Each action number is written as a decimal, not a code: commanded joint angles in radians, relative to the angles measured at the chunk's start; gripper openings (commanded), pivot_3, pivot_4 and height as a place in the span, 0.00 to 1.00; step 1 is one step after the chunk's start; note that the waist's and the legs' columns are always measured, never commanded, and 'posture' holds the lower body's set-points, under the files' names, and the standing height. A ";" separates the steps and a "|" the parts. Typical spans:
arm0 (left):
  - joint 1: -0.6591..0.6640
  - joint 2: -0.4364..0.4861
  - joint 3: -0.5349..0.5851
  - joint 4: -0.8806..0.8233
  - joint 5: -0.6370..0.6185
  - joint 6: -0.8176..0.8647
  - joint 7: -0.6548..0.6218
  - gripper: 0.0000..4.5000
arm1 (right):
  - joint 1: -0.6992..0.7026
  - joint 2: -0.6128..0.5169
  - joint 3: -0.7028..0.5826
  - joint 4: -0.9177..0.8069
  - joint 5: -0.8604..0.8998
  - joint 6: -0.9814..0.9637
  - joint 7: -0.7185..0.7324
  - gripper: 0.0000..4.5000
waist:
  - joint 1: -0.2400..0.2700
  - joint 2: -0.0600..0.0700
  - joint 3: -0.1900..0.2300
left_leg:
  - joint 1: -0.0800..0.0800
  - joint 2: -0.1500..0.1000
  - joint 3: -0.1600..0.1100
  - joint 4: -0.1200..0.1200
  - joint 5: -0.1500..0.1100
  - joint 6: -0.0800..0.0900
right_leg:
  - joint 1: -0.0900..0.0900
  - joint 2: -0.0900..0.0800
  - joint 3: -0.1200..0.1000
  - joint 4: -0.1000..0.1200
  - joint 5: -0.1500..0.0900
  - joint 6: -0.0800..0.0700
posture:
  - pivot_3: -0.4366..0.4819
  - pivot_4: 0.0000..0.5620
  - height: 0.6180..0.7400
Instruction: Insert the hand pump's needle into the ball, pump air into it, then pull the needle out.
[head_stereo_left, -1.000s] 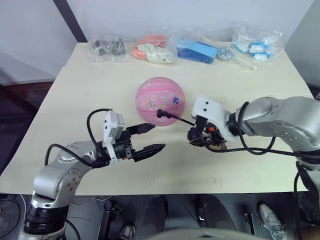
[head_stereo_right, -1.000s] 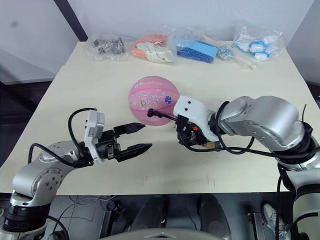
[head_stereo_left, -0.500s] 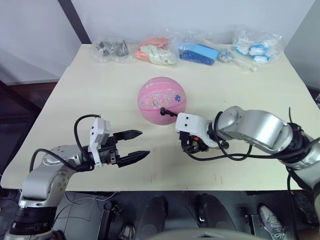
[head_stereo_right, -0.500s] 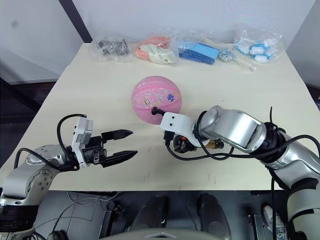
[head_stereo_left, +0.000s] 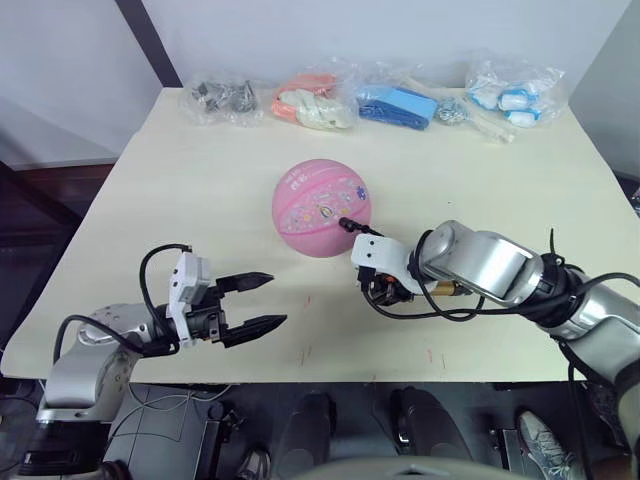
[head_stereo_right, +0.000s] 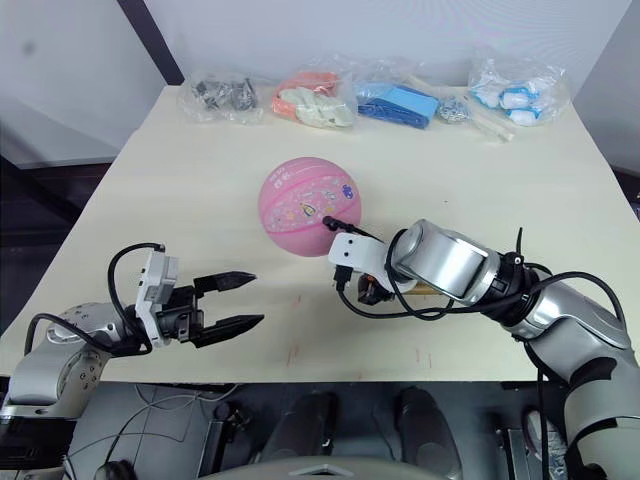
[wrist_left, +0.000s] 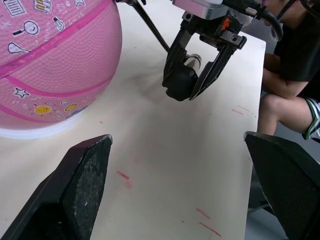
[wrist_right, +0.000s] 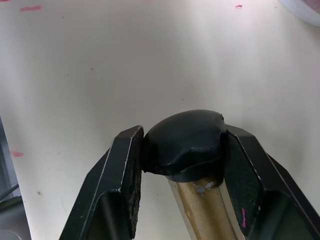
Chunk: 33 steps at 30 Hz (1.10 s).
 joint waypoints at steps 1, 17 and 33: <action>0.000 -0.001 0.023 0.001 -0.003 -0.028 -0.017 1.00 | 0.009 -0.003 -0.056 -0.041 -0.004 0.008 0.020 0.83 | -0.003 0.000 0.000 | 0.000 0.000 0.000 0.000 0.000 0.000 | 0.000 0.000 0.000 0.000 0.000 0.000 | 0.48 0.27 1.00; -0.049 -0.005 0.021 0.088 0.009 -0.078 -0.057 1.00 | 0.365 -0.111 -0.527 -0.399 0.121 -0.230 0.075 0.98 | -0.007 0.000 0.000 | 0.000 0.000 0.001 0.000 0.000 0.000 | 0.000 0.000 0.000 0.001 0.000 0.000 | 0.48 0.27 1.00; -0.145 0.022 0.090 0.087 -0.011 0.000 0.015 1.00 | 0.812 -0.200 -1.166 -0.517 0.416 -0.471 0.187 0.98 | -0.002 -0.001 0.000 | 0.003 0.000 0.002 0.002 0.000 0.000 | 0.003 0.001 0.002 0.002 0.001 0.001 | 0.48 0.27 1.00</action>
